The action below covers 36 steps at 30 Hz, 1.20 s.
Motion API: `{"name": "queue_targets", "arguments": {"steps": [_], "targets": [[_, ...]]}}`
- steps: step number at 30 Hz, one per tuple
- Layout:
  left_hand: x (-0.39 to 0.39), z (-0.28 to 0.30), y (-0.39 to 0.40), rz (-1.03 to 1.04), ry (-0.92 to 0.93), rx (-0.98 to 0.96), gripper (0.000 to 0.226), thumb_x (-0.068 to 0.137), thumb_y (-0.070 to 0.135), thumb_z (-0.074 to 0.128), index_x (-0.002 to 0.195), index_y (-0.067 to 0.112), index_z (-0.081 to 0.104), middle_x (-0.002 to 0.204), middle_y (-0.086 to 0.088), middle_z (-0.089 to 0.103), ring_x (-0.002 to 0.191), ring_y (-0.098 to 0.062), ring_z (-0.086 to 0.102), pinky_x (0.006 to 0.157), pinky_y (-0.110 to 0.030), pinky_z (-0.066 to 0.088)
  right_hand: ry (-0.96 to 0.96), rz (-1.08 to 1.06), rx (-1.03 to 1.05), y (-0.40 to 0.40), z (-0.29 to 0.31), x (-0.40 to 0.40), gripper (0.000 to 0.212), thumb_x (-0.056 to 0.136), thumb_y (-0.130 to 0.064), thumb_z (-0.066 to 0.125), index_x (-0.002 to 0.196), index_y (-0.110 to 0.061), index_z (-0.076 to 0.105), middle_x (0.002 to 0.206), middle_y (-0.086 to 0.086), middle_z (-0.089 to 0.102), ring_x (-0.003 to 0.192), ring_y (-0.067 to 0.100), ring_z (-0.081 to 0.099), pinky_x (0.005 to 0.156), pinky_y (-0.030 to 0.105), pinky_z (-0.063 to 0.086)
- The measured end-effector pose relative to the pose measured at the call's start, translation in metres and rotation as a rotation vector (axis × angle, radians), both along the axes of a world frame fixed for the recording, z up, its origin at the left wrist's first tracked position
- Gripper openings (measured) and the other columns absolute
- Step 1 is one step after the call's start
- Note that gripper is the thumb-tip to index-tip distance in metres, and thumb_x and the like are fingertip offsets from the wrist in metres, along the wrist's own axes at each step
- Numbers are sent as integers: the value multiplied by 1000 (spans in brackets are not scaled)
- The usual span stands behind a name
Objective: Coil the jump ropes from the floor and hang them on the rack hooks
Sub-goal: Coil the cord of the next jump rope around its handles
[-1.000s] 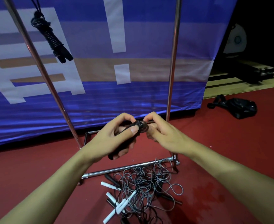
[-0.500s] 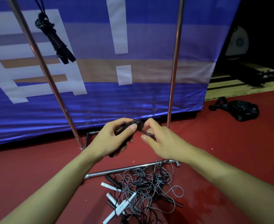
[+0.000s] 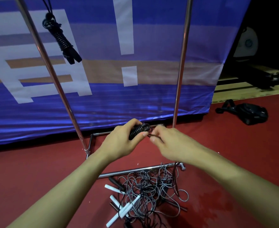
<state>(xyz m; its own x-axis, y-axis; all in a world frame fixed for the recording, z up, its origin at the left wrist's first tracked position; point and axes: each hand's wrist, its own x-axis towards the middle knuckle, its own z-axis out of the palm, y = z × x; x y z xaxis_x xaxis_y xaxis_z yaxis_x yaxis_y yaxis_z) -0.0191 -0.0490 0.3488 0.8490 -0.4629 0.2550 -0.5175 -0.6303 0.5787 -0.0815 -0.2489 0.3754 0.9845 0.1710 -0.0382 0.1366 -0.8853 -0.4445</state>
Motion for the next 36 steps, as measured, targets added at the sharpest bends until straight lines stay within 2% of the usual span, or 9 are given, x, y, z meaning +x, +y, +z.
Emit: {"name": "queue_targets", "arguments": {"steps": [4,9,15,18,21,25,31,34,36], "targets": [[-7,1,-5,-41,96,41,27,99,52,59,113,31,50,73,0,72,52,-6,70,62,-26,55,-85,41,-344,0,9,-12,26,104,-38,48,121,-21,37,114,12,65,102,41,65,72,40,40],[-7,1,1,-19,205,19,24,99,50,61,108,29,53,73,1,75,58,-5,71,59,-22,52,-284,114,-552,-1,19,-14,30,109,-46,35,122,-24,50,116,-3,53,99,30,66,62,36,28],[-7,1,4,-36,189,1,25,99,41,66,110,23,53,78,-1,74,56,-10,72,49,-16,47,-185,72,-306,-1,18,-13,31,107,-48,37,127,-28,52,109,2,69,102,34,66,76,42,48],[-6,-5,3,-96,147,84,26,98,44,66,112,27,52,83,0,75,58,-9,71,61,-32,58,-192,108,-285,0,17,-15,34,107,-40,44,139,-38,33,95,2,71,92,33,67,71,40,45],[-1,-12,5,-142,123,177,36,93,61,63,114,35,52,90,5,73,63,-6,68,71,-44,60,-88,90,40,-1,10,-11,9,107,-32,46,111,-36,53,75,-8,71,70,14,69,70,35,55],[-2,-14,1,-142,17,289,60,79,89,42,115,42,54,98,14,70,86,-9,67,78,-44,58,279,-75,676,-8,14,-4,23,109,-23,48,102,-12,67,73,1,75,59,10,69,53,17,47],[-14,2,-5,-84,-76,315,55,80,88,36,103,44,60,78,16,66,67,-7,55,69,-35,55,629,-36,1309,-17,27,-5,30,104,-16,47,119,0,67,117,22,73,87,21,76,65,22,59],[-19,8,-4,-104,-85,286,51,86,84,44,101,42,69,60,21,58,55,-3,51,60,-30,46,599,44,1489,-24,28,-4,38,101,-6,41,134,-1,59,130,22,67,111,28,72,84,29,62],[-23,11,-4,-177,-50,234,39,91,77,52,90,42,69,56,17,55,52,-6,50,55,-28,37,503,78,1464,-27,24,-1,43,102,1,40,142,-8,53,131,22,67,114,28,70,86,29,60]]}}
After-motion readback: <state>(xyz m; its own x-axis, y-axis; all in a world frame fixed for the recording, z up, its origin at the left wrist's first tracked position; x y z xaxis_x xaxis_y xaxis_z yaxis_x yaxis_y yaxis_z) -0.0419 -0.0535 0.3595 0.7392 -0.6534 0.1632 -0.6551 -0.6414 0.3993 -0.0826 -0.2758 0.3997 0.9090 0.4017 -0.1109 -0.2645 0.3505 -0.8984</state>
